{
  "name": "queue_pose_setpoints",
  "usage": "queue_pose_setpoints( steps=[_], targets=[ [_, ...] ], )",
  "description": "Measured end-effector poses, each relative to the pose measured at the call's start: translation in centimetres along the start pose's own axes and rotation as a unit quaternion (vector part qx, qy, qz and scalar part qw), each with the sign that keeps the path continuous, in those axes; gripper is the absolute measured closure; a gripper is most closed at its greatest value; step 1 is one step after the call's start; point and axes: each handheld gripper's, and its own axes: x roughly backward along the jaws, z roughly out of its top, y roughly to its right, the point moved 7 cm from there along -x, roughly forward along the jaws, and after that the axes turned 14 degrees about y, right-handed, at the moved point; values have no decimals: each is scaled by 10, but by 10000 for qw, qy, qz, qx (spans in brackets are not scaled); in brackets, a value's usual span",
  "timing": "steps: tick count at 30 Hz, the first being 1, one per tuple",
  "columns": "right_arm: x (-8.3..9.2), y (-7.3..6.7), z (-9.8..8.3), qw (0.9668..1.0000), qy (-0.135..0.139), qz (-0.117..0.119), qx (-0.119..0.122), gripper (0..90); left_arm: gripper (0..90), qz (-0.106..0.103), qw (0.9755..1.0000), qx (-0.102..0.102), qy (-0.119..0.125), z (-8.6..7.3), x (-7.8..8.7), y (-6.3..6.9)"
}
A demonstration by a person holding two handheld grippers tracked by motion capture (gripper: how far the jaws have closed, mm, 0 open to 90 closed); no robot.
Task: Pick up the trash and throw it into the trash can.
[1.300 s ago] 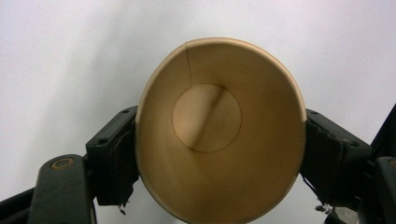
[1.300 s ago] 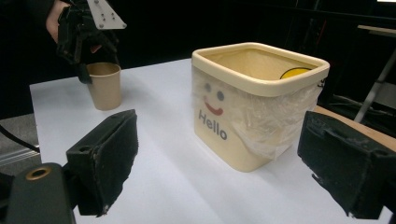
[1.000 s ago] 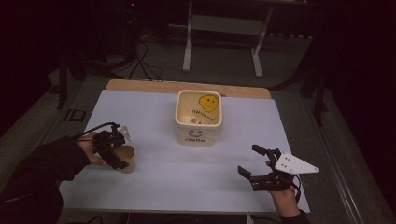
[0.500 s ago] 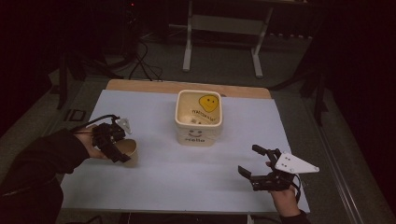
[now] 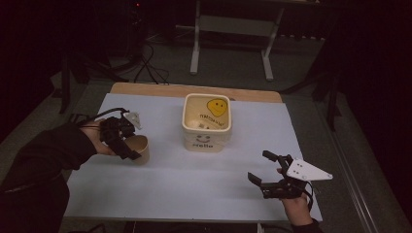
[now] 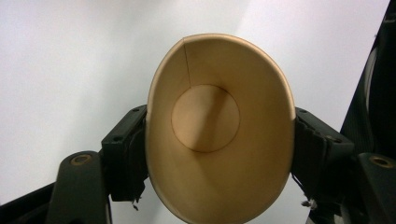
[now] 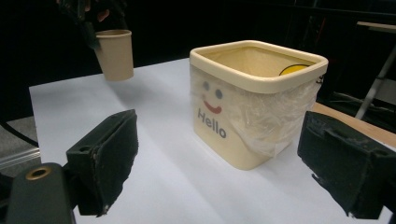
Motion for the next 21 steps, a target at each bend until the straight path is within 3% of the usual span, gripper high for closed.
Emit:
queue_pose_setpoints(
  steps=[21],
  targets=[
    [0, 0, 0, 10000, 4, 14, -32, 121, 318, -53, 9984, -454, 341, 53, 20, -8]
  ],
)
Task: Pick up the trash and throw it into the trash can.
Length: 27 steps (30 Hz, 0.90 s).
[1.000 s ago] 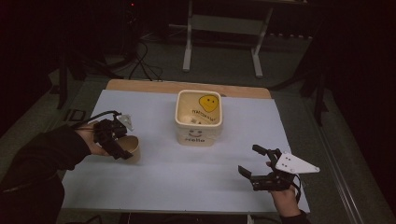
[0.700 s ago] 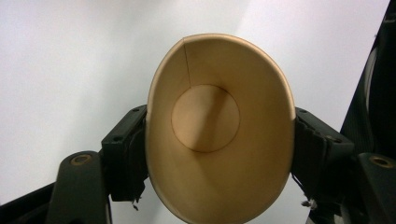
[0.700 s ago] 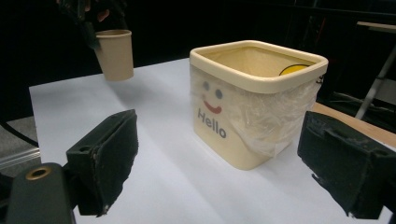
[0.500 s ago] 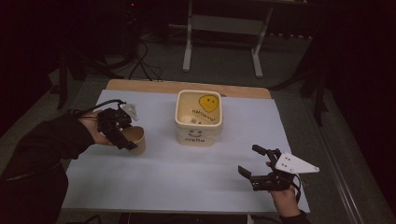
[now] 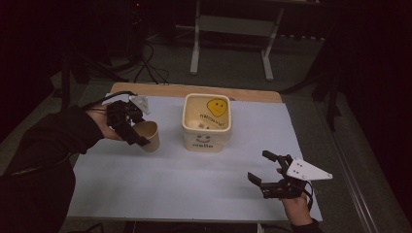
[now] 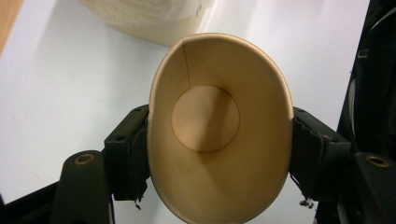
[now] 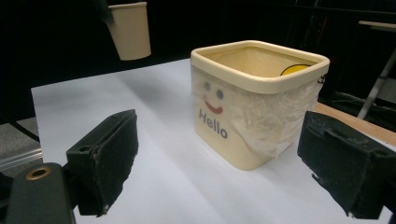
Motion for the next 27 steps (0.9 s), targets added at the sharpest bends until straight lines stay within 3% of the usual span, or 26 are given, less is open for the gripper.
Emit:
queue_pose_setpoints(
  steps=[27],
  targets=[
    [0, 0, 0, 10000, 25, 1, 5, 121, 309, -151, 9994, -278, 151, 67, -7, -29]
  ],
)
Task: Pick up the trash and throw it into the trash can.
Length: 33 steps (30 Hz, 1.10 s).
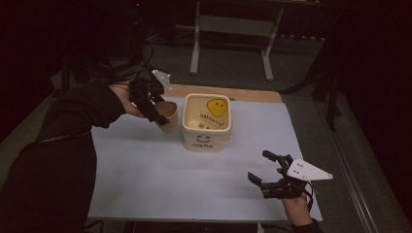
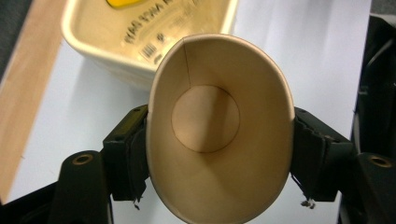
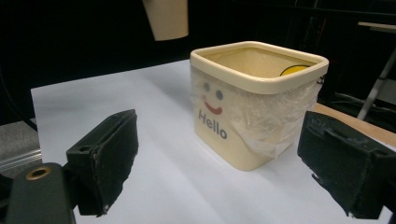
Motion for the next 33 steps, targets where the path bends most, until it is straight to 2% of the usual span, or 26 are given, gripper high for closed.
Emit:
queue_pose_setpoints(
  steps=[2, 5, 8, 14, 26, 33],
  targets=[
    [0, 0, 0, 10000, -2, 6, 1, 121, 309, 36, 9999, -88, 35, 11, 0, -4],
    [0, 0, 0, 10000, -12, 6, 13, 121, 309, 20, 9999, -103, 44, 18, 0, -5],
    [0, 0, 0, 10000, -13, 8, 10, 121, 306, 49, 9998, -149, 127, 34, 1, -10],
    [0, 0, 0, 10000, 1, 22, 15, 121, 300, 27, 9995, -222, 208, 54, -3, -16],
    [1, -1, 0, 10000, 5, 40, -8, 121, 299, -82, 9989, -297, 358, 86, -13, -25],
    [1, -1, 0, 10000, 3, 52, -10, 121, 294, -68, 9990, -276, 345, 98, -17, -32]
  ],
)
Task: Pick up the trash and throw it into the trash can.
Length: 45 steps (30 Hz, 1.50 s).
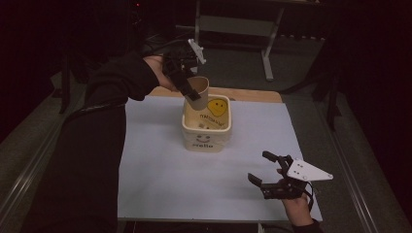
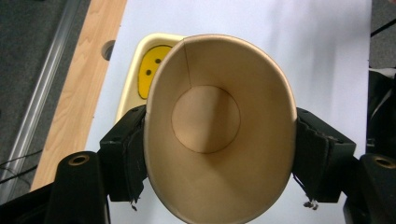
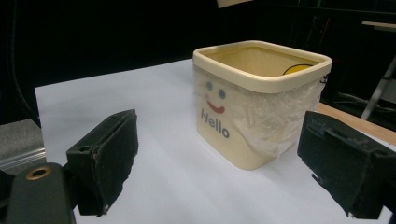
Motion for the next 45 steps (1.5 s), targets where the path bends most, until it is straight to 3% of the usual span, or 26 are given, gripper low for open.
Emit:
queue_pose_setpoints(
  steps=[7, 23, 28, 45],
  targets=[
    [0, 0, -1, 10000, -22, 11, -25, 121, 289, -30, 10000, -74, -59, 10, -6, -6],
    [-1, 0, -3, 10000, -43, 27, -42, 121, 290, -40, 9990, -47, -440, 6, -29, -17],
    [0, 1, -3, 10000, -47, 23, -53, 122, 290, -95, 9989, 15, -452, 5, -34, -17],
    [-1, 0, -3, 9999, -76, 48, -46, 121, 285, -299, 9983, -73, -487, 2, -61, -17]
  ],
)
